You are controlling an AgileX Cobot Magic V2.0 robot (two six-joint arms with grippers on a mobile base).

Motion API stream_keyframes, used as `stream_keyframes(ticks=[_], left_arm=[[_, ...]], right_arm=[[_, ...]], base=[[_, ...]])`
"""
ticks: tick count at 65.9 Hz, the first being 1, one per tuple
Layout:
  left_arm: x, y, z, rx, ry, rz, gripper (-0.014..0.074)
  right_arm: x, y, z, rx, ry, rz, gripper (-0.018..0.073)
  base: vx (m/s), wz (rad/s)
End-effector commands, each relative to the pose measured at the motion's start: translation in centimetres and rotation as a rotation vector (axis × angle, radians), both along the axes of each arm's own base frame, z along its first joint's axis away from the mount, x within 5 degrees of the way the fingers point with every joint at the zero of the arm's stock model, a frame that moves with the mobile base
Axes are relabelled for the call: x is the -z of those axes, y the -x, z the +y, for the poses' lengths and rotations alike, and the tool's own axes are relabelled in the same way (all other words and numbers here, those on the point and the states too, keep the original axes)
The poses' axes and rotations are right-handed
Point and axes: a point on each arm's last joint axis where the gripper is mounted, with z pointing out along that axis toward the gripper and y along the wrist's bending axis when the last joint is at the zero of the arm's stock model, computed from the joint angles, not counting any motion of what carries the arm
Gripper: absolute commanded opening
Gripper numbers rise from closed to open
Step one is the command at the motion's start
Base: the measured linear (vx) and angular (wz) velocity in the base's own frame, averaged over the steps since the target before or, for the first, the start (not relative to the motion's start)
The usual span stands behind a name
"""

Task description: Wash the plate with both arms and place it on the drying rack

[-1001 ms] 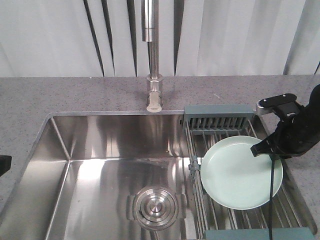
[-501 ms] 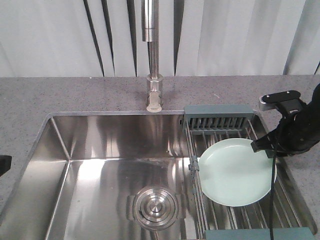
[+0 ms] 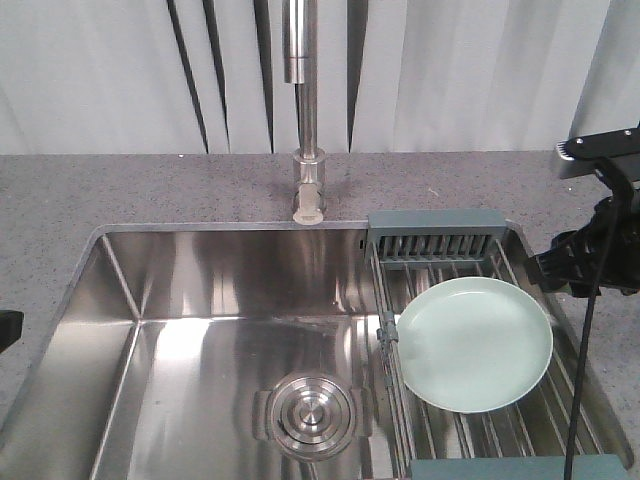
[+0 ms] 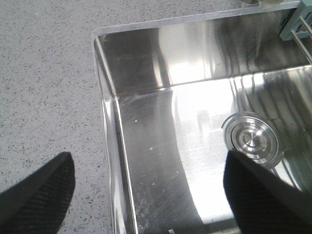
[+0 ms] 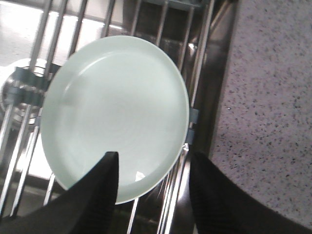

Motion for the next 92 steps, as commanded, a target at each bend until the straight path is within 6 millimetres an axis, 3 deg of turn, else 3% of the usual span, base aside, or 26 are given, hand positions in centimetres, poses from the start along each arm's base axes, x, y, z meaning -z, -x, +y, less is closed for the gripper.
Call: stream_keyframes(ticks=[1,10,18,31,57,73,92], left_arm=[[-1.2,-0.2,-0.1,0.002,0.028,-0.083,0.0585],[-1.2,-0.2,-0.1,0.002,0.028,-0.083,0.0585],[-1.2,-0.2,-0.1,0.002,0.028,-0.083,0.0585],[-1.2,-0.2,-0.1,0.002,0.028,-0.083,0.0585],[-1.2,-0.2,-0.1,0.002,0.028,-0.083,0.0585],[-1.3,-0.2,-0.1,0.002,0.028,-0.084,0.0585],[-1.3,-0.2,-0.1,0.002,0.028,-0.084,0.0585]], right_arm=[[-2.6,1.6,1.6,-0.066,-0.016,-0.081,0.0343],[-3.5,3.6,3.7,-0.123,-0.043,-0.113,0.0343],[-2.9,5.8,4.2,-0.119,-0.089,-0.180,0.0343],[-1.2,10.2,3.0,-0.108,-0.113,-0.220,0.0343],[0.2,17.6,1.0,-0.081,-0.163,-0.293,0.0343],[-0.1,20.3,0.3,-0.092,-0.175,-0.349,0.0343],[-0.3,21.0,0.1,-0.094,-0.180,-0.385,0.0343]], base=[[0.00,0.00],[0.00,0.00],[0.00,0.00],[0.00,0.00],[0.00,0.00],[0.00,0.00],[0.00,0.00]])
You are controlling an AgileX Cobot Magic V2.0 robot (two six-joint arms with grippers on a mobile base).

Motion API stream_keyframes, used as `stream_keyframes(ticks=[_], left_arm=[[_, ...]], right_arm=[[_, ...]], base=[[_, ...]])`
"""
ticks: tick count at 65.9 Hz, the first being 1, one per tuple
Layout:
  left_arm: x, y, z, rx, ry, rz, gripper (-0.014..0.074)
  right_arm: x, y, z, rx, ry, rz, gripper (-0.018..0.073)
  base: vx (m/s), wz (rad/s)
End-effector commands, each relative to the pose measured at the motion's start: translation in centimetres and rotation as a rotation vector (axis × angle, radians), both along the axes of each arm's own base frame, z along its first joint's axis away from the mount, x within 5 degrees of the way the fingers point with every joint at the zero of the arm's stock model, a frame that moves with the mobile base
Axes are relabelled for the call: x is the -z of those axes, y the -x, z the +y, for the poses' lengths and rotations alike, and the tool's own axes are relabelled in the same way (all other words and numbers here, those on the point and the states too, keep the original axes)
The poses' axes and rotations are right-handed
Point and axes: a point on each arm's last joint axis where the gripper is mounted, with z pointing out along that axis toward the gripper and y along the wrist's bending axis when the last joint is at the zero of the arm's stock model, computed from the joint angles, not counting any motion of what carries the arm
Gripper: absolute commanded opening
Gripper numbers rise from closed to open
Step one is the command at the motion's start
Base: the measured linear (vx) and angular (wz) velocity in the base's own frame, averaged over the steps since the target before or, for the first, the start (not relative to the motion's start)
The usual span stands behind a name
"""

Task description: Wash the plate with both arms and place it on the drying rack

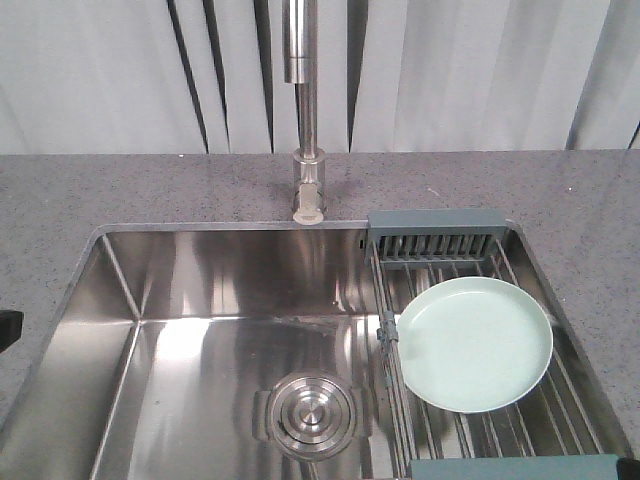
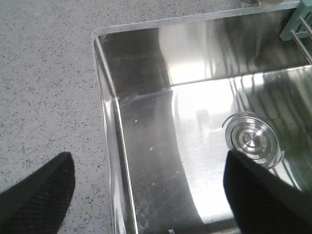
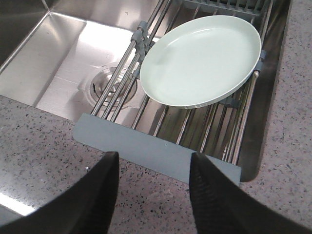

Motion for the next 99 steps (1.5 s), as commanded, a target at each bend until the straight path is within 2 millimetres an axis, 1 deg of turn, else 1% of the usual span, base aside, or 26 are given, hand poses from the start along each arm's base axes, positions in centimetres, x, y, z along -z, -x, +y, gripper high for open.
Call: stream_keyframes(ticks=[1,11,22,31,39,42,50,56,59,68,79,91,99], left_arm=[[-1.3,-0.2,-0.2,0.000,0.031,-0.083,0.0585],[-1.6,-0.4,-0.4,0.000,0.070,-0.096,0.0585],[-3.5,-1.6,-0.6,0.000,0.054,-0.077,0.0585],[-4.8,-3.2,-1.0,0.003,0.042,-0.054,0.0584],[-5.1,-5.2,-1.4,0.002,0.034,-0.028,0.0559],[-4.9,-6.0,-1.6,0.002,0.029,-0.010,0.0545],[-4.1,-8.3,-2.2,0.001,0.013,0.038,0.0472],[-3.5,-9.7,-2.5,0.001,0.005,0.067,0.0393],[-3.0,-10.7,-2.7,0.002,0.002,0.081,0.0344],[-2.1,-12.7,-3.2,0.010,-0.008,0.096,0.0183],[-1.6,-14.7,-3.8,0.057,-0.037,0.086,-0.0003],[-1.7,-17.1,-4.9,0.136,-0.042,0.079,-0.0008],[-1.7,-18.7,-6.1,0.271,-0.045,0.054,-0.0008]], right_arm=[[-1.1,-0.3,0.1,0.004,-0.020,-0.068,0.0343],[-1.1,-0.3,0.1,0.003,-0.019,-0.065,0.0343],[-1.1,-0.3,0.1,0.003,-0.019,-0.065,0.0343],[-1.1,-0.3,0.1,0.002,-0.019,-0.066,0.0343],[-1.1,-0.3,0.1,0.002,-0.019,-0.066,0.0343],[-1.1,-0.3,0.1,0.002,-0.019,-0.066,0.0343],[-1.1,-0.3,0.1,0.002,-0.019,-0.066,0.0343],[-1.1,-0.3,0.1,0.002,-0.019,-0.066,0.0343],[-1.1,-0.3,0.1,0.002,-0.019,-0.066,0.0343],[-1.1,-0.3,0.1,0.002,-0.019,-0.066,0.0343],[-1.1,-0.3,0.1,0.002,-0.019,-0.066,0.0343],[-1.1,-0.3,0.1,0.002,-0.019,-0.066,0.0343],[-1.1,-0.3,0.1,0.002,-0.019,-0.066,0.0343]], base=[[0.00,0.00],[0.00,0.00],[0.00,0.00],[0.00,0.00],[0.00,0.00],[0.00,0.00],[0.00,0.00],[0.00,0.00],[0.00,0.00],[0.00,0.00],[0.00,0.00],[0.00,0.00],[0.00,0.00]])
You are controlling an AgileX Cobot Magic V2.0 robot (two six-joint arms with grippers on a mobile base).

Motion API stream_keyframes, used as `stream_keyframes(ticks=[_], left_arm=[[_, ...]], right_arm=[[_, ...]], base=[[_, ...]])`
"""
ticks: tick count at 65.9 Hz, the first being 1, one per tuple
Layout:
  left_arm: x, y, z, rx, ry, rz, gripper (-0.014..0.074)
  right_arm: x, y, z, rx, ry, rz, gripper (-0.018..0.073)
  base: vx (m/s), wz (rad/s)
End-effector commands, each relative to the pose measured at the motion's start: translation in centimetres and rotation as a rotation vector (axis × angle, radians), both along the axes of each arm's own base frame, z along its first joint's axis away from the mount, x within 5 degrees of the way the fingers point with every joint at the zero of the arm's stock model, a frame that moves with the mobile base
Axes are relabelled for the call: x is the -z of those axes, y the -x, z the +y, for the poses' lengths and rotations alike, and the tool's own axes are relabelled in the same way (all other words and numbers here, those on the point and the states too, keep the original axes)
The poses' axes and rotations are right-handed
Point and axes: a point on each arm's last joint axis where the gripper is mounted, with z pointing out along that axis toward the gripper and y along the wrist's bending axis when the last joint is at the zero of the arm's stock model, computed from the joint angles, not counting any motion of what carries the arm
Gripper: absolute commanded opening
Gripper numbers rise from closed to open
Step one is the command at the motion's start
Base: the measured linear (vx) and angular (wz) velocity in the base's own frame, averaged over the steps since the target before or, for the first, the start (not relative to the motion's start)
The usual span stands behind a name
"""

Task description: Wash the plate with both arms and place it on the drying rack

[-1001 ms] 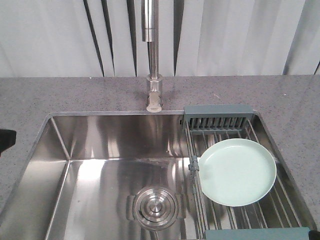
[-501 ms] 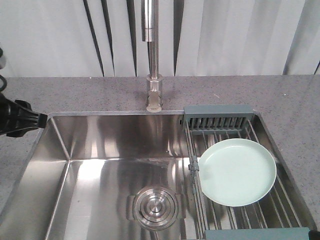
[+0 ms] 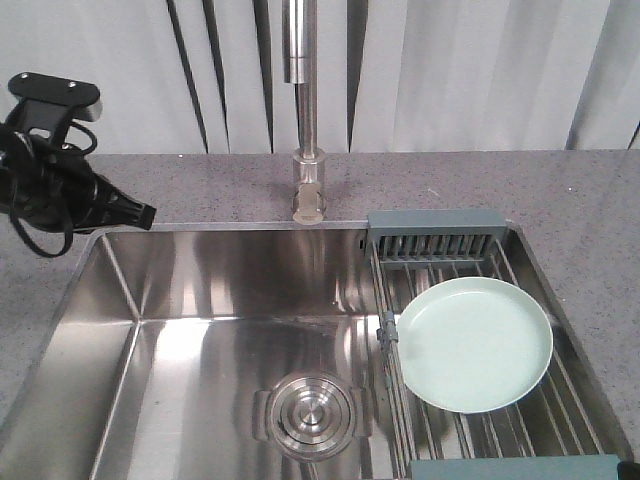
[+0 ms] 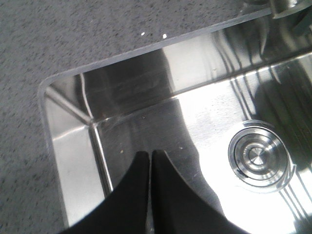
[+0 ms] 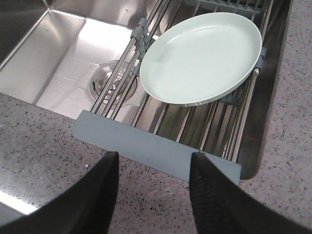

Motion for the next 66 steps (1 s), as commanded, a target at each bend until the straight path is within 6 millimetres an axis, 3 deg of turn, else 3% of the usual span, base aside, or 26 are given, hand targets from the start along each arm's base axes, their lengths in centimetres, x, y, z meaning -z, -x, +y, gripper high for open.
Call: stream_keyframes(ticks=[1,25,45,66], left_arm=[[-2.3,-1.2,-1.3,0.119,0.053,-0.132,-0.0008],[-0.5,-3.9,-5.7,0.572,0.246,-0.266,-0.0008],[1.2,-4.4,-8.9,0.843,0.214,-0.413,-0.0008],[1.9,-5.8,-11.2,0.935,0.167,-0.499,-0.0008]], right_arm=[[-1.1,-0.4,0.1,0.003,-0.022,-0.073,0.0343],[-1.1,-0.4,0.1,0.003,-0.022,-0.073,0.0343],[-1.1,-0.4,0.1,0.003,-0.022,-0.073,0.0343],[-1.1,-0.4,0.1,0.003,-0.022,-0.073,0.0343]], base=[[0.00,0.00],[0.00,0.00],[0.00,0.00],[0.00,0.00]])
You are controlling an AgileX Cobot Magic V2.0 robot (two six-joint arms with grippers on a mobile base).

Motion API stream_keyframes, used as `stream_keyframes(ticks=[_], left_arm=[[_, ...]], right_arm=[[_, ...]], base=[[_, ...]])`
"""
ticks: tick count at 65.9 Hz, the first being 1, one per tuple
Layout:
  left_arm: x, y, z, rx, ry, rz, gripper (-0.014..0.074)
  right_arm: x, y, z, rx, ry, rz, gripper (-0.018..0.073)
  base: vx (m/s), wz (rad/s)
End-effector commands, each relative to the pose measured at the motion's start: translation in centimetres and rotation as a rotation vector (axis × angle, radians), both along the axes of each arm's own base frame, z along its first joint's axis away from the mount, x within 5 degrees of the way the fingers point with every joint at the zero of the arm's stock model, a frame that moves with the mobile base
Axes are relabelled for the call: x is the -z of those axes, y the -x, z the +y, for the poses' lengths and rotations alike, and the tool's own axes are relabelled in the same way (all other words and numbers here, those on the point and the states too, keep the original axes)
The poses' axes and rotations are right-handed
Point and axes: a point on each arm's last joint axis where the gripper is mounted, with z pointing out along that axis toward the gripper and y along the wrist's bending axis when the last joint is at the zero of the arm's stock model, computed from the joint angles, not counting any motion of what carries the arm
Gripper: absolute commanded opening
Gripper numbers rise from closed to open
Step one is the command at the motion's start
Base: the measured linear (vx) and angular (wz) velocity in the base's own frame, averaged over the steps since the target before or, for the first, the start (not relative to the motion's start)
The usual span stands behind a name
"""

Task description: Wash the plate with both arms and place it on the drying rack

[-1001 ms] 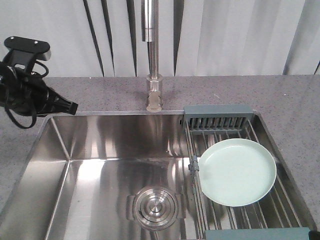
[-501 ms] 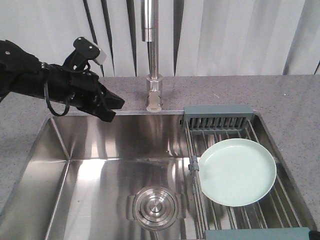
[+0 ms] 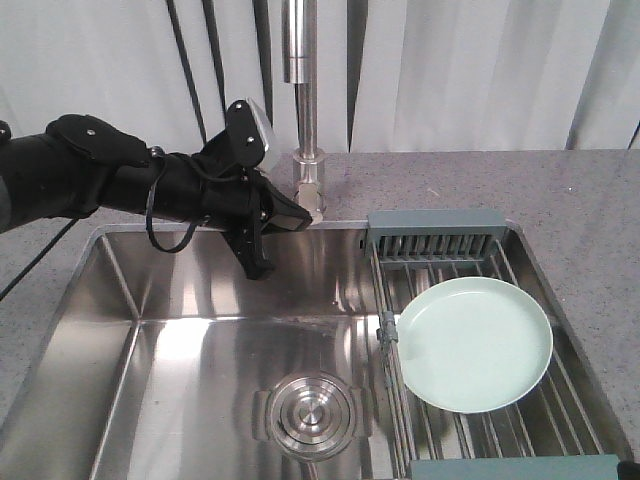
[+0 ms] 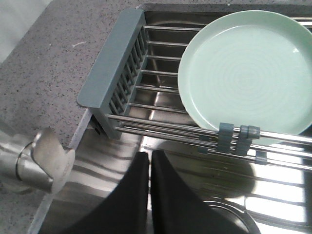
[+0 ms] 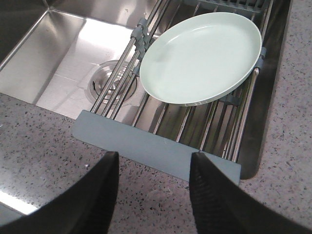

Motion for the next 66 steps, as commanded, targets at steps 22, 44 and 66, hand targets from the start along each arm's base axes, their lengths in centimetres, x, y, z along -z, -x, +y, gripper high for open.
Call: stream_keyframes(ticks=[22,44,66], left_arm=[[-3.3,-3.5,-1.6,0.000,0.079,-0.132,-0.0008],[-2.9,-5.4,-1.2,-0.104,0.022,-0.218,-0.0008],[-4.3,-5.9,-0.4,-0.213,0.028,-0.290,-0.0008]], right_arm=[[-1.1,-0.4,0.1,0.003,-0.022,-0.074,0.0343],[-1.1,-0.4,0.1,0.003,-0.022,-0.074,0.0343],[-1.1,-0.4,0.1,0.002,-0.021,-0.074,0.0343]], base=[[0.00,0.00],[0.00,0.00],[0.00,0.00]])
